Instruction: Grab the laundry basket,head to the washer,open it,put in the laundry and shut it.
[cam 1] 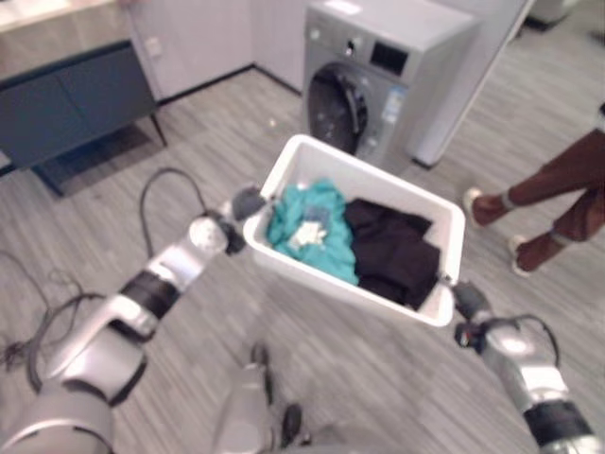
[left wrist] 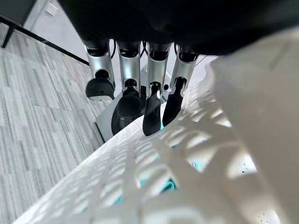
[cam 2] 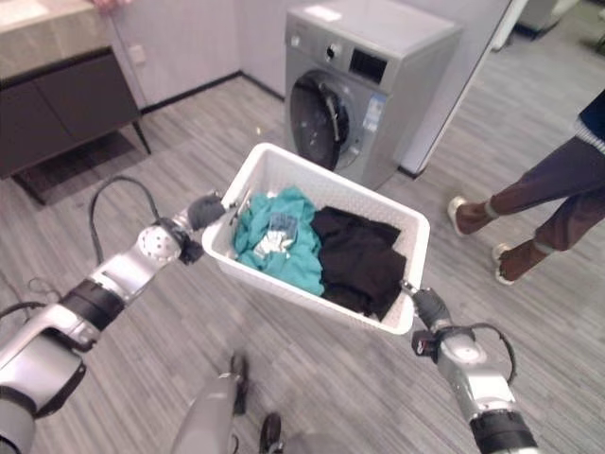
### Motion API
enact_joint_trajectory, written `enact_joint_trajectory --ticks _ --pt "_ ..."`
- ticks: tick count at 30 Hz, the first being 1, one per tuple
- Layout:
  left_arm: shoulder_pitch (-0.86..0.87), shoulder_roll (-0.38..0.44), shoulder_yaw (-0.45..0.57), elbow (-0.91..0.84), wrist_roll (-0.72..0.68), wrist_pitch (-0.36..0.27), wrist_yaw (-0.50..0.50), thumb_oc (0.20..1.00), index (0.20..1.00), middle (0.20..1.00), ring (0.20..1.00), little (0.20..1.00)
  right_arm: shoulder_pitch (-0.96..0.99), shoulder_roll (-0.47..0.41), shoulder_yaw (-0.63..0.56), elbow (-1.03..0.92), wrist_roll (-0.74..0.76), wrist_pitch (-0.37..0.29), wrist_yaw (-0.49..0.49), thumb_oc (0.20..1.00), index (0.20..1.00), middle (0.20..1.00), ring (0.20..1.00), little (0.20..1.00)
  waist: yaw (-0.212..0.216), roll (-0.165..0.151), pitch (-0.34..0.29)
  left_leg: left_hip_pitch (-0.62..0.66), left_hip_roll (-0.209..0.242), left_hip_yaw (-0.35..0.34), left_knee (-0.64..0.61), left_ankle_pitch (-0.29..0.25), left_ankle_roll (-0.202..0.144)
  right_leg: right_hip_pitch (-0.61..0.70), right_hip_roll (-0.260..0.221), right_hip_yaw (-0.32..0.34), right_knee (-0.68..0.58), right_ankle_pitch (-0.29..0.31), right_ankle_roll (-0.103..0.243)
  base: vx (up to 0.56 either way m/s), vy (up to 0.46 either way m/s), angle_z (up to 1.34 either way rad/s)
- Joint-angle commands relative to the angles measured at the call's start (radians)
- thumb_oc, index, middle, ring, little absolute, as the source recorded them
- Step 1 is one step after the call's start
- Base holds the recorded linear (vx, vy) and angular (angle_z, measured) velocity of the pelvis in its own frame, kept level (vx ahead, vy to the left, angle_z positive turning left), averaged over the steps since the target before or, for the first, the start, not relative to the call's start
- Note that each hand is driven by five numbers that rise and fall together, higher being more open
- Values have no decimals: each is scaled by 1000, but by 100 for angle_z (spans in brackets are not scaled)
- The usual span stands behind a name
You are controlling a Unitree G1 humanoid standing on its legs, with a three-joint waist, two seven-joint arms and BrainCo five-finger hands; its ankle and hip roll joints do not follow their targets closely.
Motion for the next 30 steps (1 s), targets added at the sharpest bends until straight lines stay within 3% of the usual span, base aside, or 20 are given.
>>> enact_joint_trajectory --ticks 1,5,7,8,9,10,11,12,14,15,16,17,18,20,21,23,25,30 --pt "-146 -57 15 -40 -76 -96 22 200 200 200 200 200 -75 -12 -21 -86 39 -130 24 200 200 200 200 200 26 33 -109 65 56 -69 -43 172 -35 49 -84 32 -65 38 -91 314 31 -27" --pt "-143 -76 -24 -47 -63 -100 6 200 200 200 200 200 -97 0 -2 -56 40 -136 26 200 200 200 200 200 26 25 -148 114 51 -73 -28 196 -22 73 -95 49 -35 1 -88 341 70 -40" --pt "-115 -69 -28 -71 -55 -101 -7 200 200 200 200 200 -96 9 -1 -49 40 -135 32 200 200 200 200 200 31 5 -165 127 42 -59 11 163 -7 68 -111 53 35 -3 -74 431 112 -26" --pt "-84 -66 -28 -103 -46 -106 -20 200 200 200 200 200 -96 18 -4 -39 36 -137 39 200 200 200 200 200 34 -15 -174 170 16 -42 48 93 27 53 -137 62 173 54 -26 375 106 1" --pt "-84 -66 -27 -103 -46 -106 -20 200 200 200 200 200 -97 18 -4 -39 36 -137 39 200 200 200 200 200 36 -13 -176 167 20 -41 47 96 26 49 -134 64 173 57 -27 390 142 -23" --pt "-77 -75 -32 -116 -42 -105 -17 200 200 200 200 200 -106 19 -8 -31 22 -134 42 200 200 200 200 200 22 -5 -173 210 17 -45 55 64 52 -15 -144 68 341 146 26 126 68 -24" --pt "-78 -75 -31 -116 -41 -105 -16 200 200 200 200 200 -107 19 -7 -31 22 -134 42 200 200 200 200 200 23 -5 -174 208 17 -43 56 64 52 -21 -144 69 349 144 27 258 118 -42" --pt "-75 -101 -33 -118 -44 -105 -10 200 200 200 200 200 -130 19 -7 -20 6 -135 40 200 200 200 200 200 -4 16 -164 248 23 -49 59 38 75 -89 -146 71 512 217 74 112 55 -43" --pt "-74 -113 -35 -120 -48 -106 -12 200 200 200 200 200 -144 22 -6 -9 7 -137 35 200 200 200 200 200 -13 32 -157 267 29 -53 61 26 83 -134 -150 60 580 214 83 155 71 -14" --pt "-83 -125 -28 -123 -49 -103 -7 200 200 200 200 200 -151 25 -18 -2 6 -132 25 200 200 200 200 200 -23 51 -149 302 31 -63 55 12 88 -195 -199 29 573 171 50 161 58 2" --pt "-83 -125 -28 -123 -49 -102 -7 200 200 200 200 200 -151 25 -19 -2 6 -132 25 200 200 200 200 200 -26 49 -147 305 27 -66 55 11 88 -193 -203 27 577 165 50 205 22 -4" --pt "-87 -138 -24 -128 -49 -101 -15 200 200 200 200 200 -152 26 -26 -2 11 -129 23 200 200 200 200 200 -33 54 -144 317 26 -75 53 -4 84 -213 -238 2 511 132 31 231 -112 5" --pt "-90 -155 -27 -140 -46 -105 -24 200 200 200 200 200 -136 18 -44 -3 20 -133 17 200 200 200 200 200 -44 58 -132 338 18 -111 66 -31 66 -234 -285 4 333 82 0 223 -110 12" --pt "-82 -152 -26 -146 -51 -108 -26 200 200 200 200 200 -128 16 -48 -6 22 -130 19 200 200 200 200 200 -46 60 -135 337 17 -118 68 -34 60 -224 -300 3 264 91 -7 136 -110 39" --pt "-76 -151 -16 -148 -48 -114 -21 200 200 200 200 200 -124 18 -52 -11 24 -136 19 200 200 200 200 200 -50 62 -129 346 23 -127 70 -45 51 -229 -321 15 197 129 2 147 -121 60" --pt "-91 -172 -19 -129 -32 -116 -5 200 200 200 200 200 -99 15 -67 -8 25 -133 20 200 200 200 200 200 -58 50 -132 358 12 -148 70 -60 48 -220 -309 52 160 149 6 174 -123 58" --pt "-110 -195 -23 -99 -27 -117 1 200 200 200 200 200 -111 8 -62 14 17 -135 18 200 200 200 200 200 -43 35 -149 365 20 -133 61 -65 32 -165 -320 3 60 164 19 185 -161 28" --pt "-138 -232 -20 -51 -59 -120 26 200 200 200 200 200 -118 -13 -61 38 32 -144 13 200 200 200 200 200 -44 21 -177 374 39 -169 13 -52 7 -120 -295 -46 -5 159 12 106 -114 14"
